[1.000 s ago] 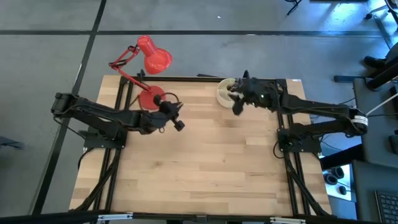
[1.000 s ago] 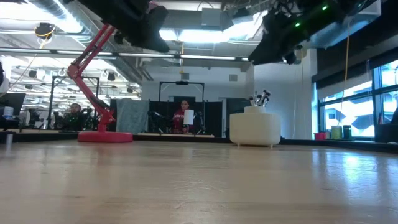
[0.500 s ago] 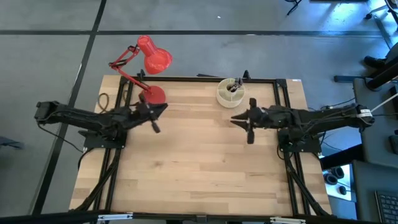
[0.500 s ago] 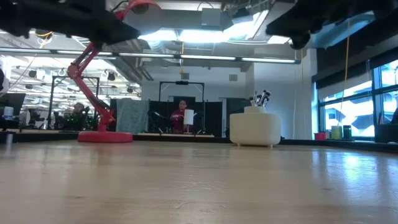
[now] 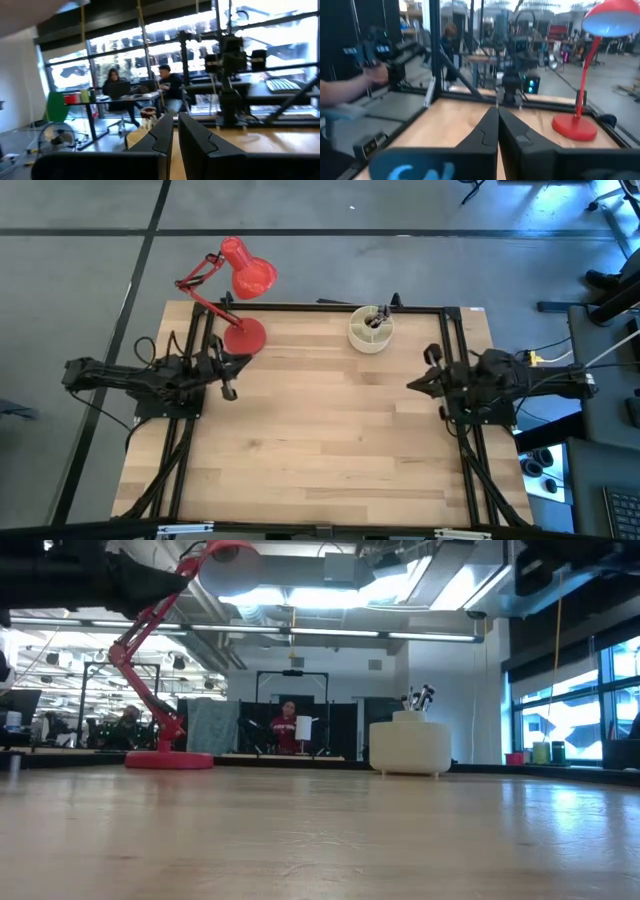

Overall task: Put items in baskets/containers
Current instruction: Return to Home Position

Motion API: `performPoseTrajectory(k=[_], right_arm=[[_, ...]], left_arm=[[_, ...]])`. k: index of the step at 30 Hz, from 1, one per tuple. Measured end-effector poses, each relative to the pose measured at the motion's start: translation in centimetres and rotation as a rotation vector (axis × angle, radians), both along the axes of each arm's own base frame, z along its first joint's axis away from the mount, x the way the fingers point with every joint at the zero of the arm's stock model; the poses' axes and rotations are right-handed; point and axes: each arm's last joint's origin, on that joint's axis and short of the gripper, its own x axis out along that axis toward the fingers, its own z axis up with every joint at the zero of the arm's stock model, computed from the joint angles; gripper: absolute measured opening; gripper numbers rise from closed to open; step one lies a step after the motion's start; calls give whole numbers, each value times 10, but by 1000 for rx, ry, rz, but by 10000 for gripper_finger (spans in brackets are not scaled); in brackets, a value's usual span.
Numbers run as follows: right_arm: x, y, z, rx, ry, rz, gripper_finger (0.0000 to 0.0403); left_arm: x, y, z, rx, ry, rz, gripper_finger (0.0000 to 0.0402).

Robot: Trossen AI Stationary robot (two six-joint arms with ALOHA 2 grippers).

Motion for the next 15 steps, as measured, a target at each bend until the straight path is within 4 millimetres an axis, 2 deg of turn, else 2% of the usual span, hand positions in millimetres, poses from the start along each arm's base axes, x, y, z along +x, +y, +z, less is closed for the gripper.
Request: performPoseTrajectory(k=[15], right_arm=[[-25,0,-33,60,-51,32,4]], left_arm=[[-8,-1,-9,5,85,-50,23]])
